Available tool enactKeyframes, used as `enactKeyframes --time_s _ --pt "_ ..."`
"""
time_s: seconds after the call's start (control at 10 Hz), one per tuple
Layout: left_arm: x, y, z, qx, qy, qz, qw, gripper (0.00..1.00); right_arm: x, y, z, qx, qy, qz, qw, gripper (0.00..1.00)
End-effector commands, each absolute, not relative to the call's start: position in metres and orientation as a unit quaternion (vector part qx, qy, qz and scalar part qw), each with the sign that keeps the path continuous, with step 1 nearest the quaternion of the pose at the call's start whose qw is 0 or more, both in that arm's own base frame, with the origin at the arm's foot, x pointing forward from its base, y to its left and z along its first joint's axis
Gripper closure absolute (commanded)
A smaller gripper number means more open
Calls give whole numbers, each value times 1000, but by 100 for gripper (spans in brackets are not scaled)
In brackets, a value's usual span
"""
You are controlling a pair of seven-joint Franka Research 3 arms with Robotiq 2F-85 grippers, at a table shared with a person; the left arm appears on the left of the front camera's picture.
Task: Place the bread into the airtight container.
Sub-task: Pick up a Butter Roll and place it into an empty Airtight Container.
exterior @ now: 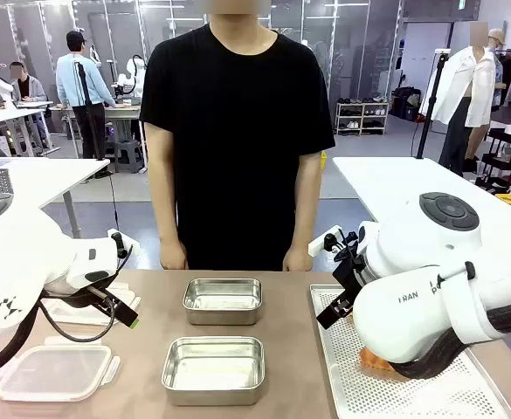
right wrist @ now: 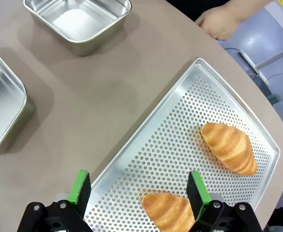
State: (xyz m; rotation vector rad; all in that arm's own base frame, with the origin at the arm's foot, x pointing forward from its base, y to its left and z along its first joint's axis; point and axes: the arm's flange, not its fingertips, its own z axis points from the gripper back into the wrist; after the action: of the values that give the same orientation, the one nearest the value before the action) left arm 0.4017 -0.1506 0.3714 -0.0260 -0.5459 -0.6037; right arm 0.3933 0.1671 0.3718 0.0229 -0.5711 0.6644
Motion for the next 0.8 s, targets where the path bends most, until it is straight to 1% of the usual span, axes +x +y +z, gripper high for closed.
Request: enactKeyframes --time_s 0.0,0.7 --pt "402 -151 371 -13 -265 -294 918 0 393 167 372 11 -277 322 906 0" --pt "402 -151 371 -13 -265 -294 918 0 393 167 372 11 -277 322 906 0"
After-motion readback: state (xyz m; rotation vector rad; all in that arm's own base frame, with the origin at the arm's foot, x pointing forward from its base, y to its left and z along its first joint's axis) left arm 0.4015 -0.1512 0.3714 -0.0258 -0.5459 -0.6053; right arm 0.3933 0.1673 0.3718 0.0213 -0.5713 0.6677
